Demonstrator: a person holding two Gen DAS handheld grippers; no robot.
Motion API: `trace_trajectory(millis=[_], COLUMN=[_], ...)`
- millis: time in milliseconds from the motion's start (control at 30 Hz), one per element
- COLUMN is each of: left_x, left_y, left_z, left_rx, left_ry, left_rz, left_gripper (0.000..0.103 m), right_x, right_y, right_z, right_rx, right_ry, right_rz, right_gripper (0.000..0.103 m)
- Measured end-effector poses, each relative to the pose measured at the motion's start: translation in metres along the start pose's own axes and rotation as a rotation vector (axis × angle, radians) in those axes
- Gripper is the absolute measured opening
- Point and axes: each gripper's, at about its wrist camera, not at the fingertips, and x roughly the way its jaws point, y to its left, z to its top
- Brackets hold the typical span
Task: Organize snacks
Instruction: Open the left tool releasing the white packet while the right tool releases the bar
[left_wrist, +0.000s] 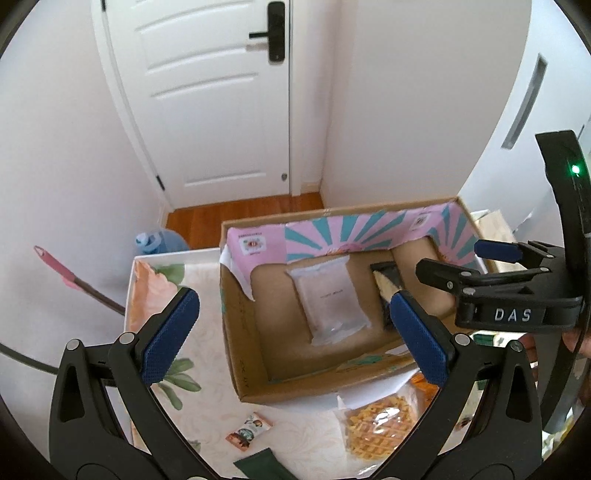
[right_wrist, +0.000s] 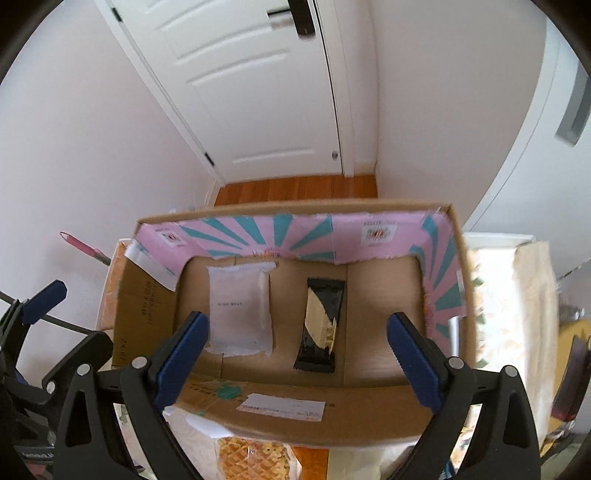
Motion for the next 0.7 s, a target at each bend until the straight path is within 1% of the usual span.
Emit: trace_trajectory(millis=[133,233,367,533,633,700], left_x=[-0.027,-0.049,-0.078,-0.118,-0.137,-0.151], left_y=[-0.002,-0.006,-0.016,-0.037,-0.048,-0.057], left_z=[0.001,-0.003,-0.011,-0.03,-0.042,-0.053], left_rx=[-0.028,-0.05,-0.064,-0.087,-0.112,-0.128], left_ry=[-0.045,-0.085,-0.128,-0.184,-0.206,-0.218], left_rz=[-0.006,0.001,0.021,0.079,0.093,0.102], left_gripper=[0.103,0.103,0.103,0.103,0.103,0.103], right_x=[-0.028,-0.049,-0.088,-0.138,-0.163,-0.178], right_y=[0.007,0.011,0.009,0.005,0.0,-0.005], right_z=[-0.005,-0.012,-0.025,-0.048,-0.064,-0.076], right_rx=[-0.029,-0.037,-0.045,-0.107,-0.136,-0.15], right_ry=[-0.056,-0.087,-0.171,-0.279,-0.315,-0.327], right_rz=[-0.036,-0.012,-0.001,-0.018,-0.004,-0.01], right_gripper=[0.102,0.102,0.102,0.102,0.102,0.102])
